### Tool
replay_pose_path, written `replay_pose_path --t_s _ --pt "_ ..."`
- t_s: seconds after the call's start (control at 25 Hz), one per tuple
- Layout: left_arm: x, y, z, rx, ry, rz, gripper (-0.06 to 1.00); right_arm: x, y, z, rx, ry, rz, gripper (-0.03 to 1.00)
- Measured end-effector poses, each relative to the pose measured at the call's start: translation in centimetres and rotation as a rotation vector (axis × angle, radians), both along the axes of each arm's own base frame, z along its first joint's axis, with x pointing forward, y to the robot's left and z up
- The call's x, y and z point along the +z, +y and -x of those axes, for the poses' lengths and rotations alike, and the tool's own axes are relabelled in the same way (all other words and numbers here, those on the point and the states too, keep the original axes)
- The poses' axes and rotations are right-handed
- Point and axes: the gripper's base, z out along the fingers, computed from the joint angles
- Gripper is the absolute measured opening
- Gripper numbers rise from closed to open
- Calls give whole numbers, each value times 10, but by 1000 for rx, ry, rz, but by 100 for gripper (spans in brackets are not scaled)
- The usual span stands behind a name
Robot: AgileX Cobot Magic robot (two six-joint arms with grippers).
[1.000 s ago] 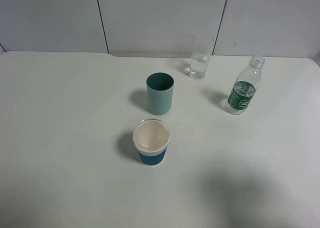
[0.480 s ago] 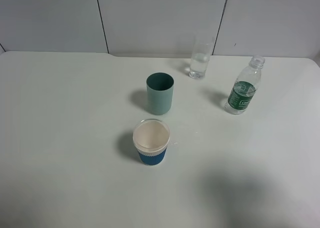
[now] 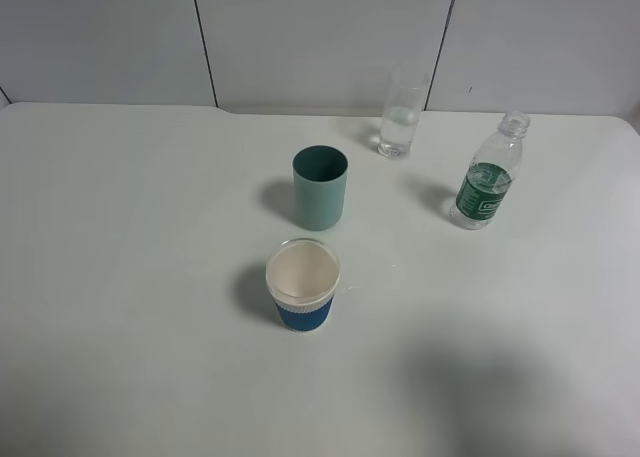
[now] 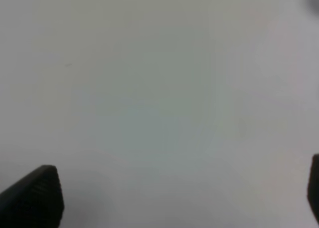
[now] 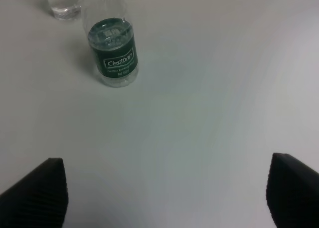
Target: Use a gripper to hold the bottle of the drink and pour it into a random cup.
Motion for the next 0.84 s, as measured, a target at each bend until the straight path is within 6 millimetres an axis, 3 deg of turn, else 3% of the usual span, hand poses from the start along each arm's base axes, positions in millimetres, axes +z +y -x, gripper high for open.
replay_pose_path --t_s 0.84 --pt "0 0 0 0 0 0 99 0 0 0 0 0 0 79"
